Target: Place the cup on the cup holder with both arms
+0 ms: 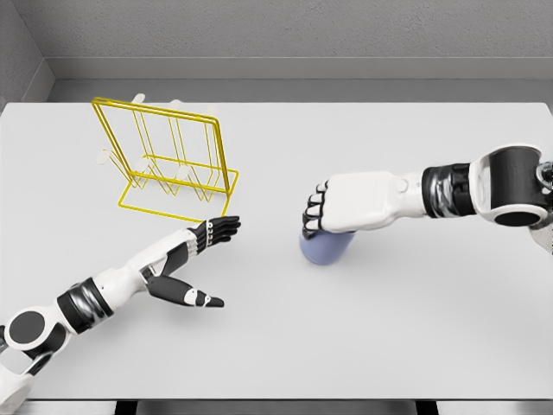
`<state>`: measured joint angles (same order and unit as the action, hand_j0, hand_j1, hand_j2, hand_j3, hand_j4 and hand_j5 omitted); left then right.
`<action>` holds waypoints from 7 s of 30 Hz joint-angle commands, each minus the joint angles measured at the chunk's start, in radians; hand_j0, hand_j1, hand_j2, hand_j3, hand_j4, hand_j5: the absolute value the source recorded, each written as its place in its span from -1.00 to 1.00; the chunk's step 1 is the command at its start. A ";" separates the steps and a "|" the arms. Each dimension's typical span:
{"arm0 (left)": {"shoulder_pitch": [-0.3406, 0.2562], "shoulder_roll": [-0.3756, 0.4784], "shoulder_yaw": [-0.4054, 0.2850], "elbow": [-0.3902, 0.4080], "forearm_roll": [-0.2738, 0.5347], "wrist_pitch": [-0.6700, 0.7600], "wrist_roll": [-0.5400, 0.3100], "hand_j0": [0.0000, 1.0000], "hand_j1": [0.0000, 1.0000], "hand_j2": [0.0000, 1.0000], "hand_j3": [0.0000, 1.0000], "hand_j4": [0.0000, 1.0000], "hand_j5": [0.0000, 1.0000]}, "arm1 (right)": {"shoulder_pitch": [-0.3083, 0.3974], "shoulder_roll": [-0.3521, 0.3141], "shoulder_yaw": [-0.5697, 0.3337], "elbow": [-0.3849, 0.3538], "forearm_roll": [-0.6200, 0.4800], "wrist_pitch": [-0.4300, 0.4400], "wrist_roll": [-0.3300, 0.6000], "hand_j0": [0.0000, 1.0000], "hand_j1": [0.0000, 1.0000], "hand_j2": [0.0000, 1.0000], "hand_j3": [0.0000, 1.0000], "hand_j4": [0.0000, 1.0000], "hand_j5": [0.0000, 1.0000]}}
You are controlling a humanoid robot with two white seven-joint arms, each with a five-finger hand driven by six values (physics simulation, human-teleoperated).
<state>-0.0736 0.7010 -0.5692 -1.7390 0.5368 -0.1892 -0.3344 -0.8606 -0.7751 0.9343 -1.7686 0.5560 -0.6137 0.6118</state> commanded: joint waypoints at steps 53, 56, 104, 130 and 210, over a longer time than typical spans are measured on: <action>-0.087 -0.110 -0.040 0.082 0.015 0.011 0.002 1.00 1.00 1.00 1.00 1.00 1.00 | 0.503 0.085 -0.858 0.159 -0.530 0.003 -0.001 1.00 1.00 1.00 1.00 1.00 1.00; -0.112 -0.135 -0.055 0.090 0.015 0.042 0.002 1.00 1.00 1.00 1.00 1.00 1.00 | 0.512 0.089 -0.861 0.221 -0.525 0.003 -0.001 1.00 1.00 1.00 1.00 1.00 1.00; -0.123 -0.258 -0.080 0.108 0.002 0.117 0.015 0.22 0.22 0.22 0.22 0.22 0.22 | 0.603 0.097 -1.002 0.279 -0.527 0.003 -0.001 1.00 1.00 1.00 1.00 1.00 1.00; -0.091 -0.178 0.107 -0.062 0.012 0.109 0.017 0.22 0.22 0.22 0.22 0.22 0.22 | 0.603 0.097 -1.003 0.279 -0.527 0.003 -0.001 1.00 1.00 1.00 1.00 1.00 1.00; -0.224 -0.058 0.187 0.055 0.163 0.063 0.041 0.64 0.64 0.64 0.64 0.64 0.64 | 0.604 0.097 -1.002 0.281 -0.527 0.003 -0.001 1.00 1.00 1.00 1.00 1.00 1.00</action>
<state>-0.2976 0.6431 -0.3787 -1.6836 0.6992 -0.1268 -0.2931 -0.2577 -0.6769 -0.0677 -1.4875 0.0370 -0.6138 0.6114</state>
